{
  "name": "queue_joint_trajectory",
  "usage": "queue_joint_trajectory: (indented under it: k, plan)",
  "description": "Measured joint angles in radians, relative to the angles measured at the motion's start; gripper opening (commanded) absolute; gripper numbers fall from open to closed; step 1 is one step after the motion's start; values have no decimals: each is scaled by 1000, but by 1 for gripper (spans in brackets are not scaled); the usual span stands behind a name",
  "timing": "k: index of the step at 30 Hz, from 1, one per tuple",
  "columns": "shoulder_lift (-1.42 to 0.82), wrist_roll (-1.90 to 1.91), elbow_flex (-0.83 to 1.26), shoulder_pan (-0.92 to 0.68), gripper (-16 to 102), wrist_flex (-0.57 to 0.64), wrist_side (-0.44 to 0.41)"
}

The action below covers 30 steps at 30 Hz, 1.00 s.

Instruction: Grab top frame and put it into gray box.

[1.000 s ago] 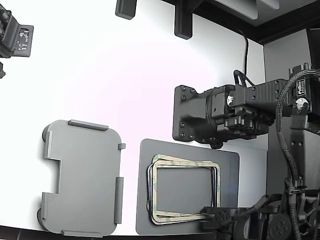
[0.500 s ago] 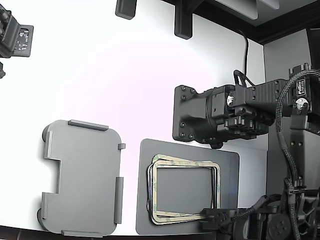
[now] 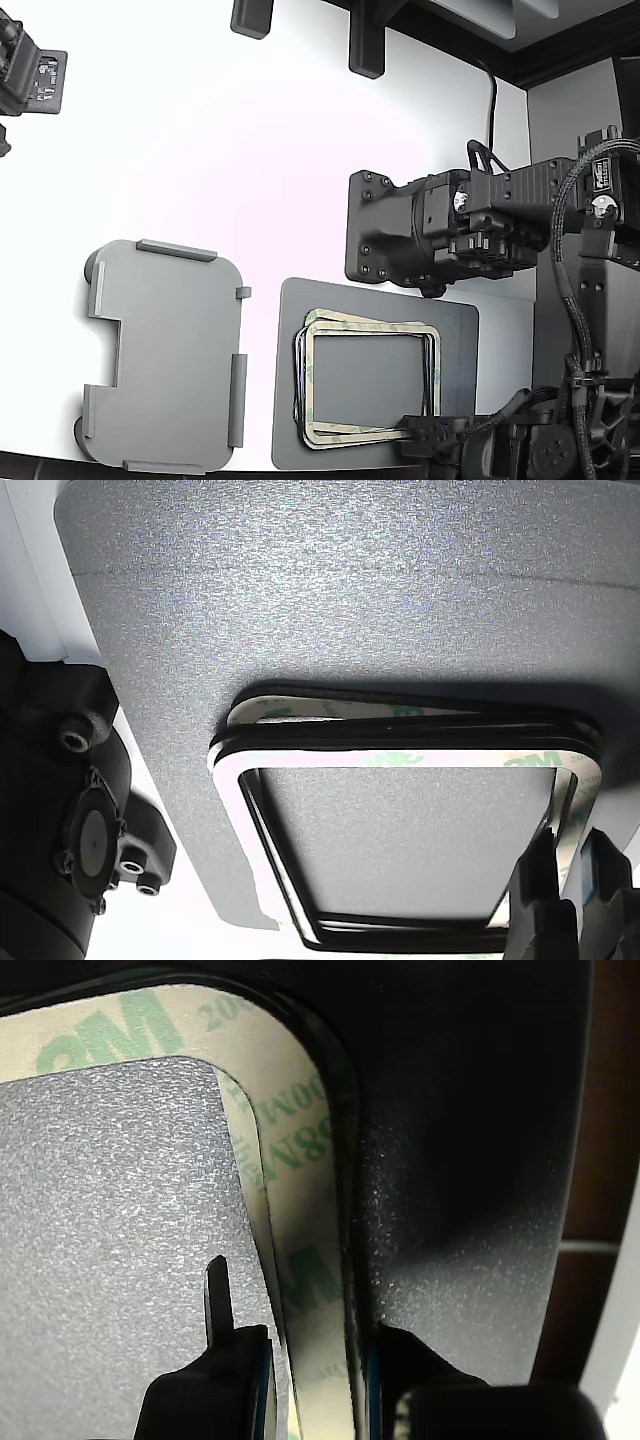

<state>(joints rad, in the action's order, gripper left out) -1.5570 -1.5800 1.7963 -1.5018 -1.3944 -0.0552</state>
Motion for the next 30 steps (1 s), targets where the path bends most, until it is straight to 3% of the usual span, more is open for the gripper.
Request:
queue_joint_trajectory:
  k: [7,20,30]
  plan:
    - [-2,-9,6,0,-10,11,2]
    - [-34,46,-175,5,-10,-155,-11]
    - [-91,635,-296,115,-11,-222,-268]
